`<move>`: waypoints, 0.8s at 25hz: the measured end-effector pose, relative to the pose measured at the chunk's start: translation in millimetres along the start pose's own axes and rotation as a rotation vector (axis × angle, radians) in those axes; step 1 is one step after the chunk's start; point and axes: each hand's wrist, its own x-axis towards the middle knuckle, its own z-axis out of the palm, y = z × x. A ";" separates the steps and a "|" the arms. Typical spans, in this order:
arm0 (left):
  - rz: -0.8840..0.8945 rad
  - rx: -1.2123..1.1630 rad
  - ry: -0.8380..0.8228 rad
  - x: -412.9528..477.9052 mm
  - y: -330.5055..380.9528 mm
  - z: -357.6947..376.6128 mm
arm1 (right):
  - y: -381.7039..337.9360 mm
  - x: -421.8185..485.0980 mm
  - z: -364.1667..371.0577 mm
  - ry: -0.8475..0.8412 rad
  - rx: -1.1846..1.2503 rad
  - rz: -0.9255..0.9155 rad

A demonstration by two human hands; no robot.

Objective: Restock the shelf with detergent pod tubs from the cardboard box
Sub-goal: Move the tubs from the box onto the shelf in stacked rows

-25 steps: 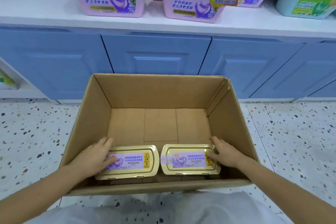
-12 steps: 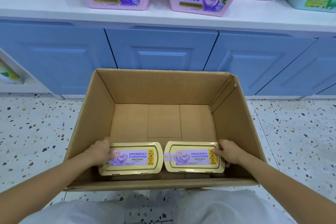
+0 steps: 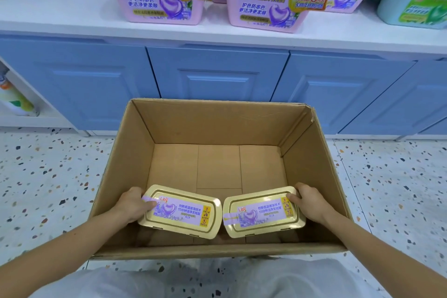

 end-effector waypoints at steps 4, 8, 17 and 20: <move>0.134 0.020 0.072 -11.5 4.4 -7.4 | -4.5 -12.7 -12.3 0.130 -0.103 -0.087; 0.275 0.000 0.249 -34.9 23.2 -32.3 | -18.4 -32.2 -31.6 0.298 -0.061 -0.139; 0.425 -0.258 0.609 -85.6 87.2 -125.0 | -49.7 -61.7 -110.8 0.588 0.170 -0.234; 0.431 -0.319 0.677 -96.7 106.7 -160.6 | -75.0 -66.8 -145.7 0.677 0.215 -0.280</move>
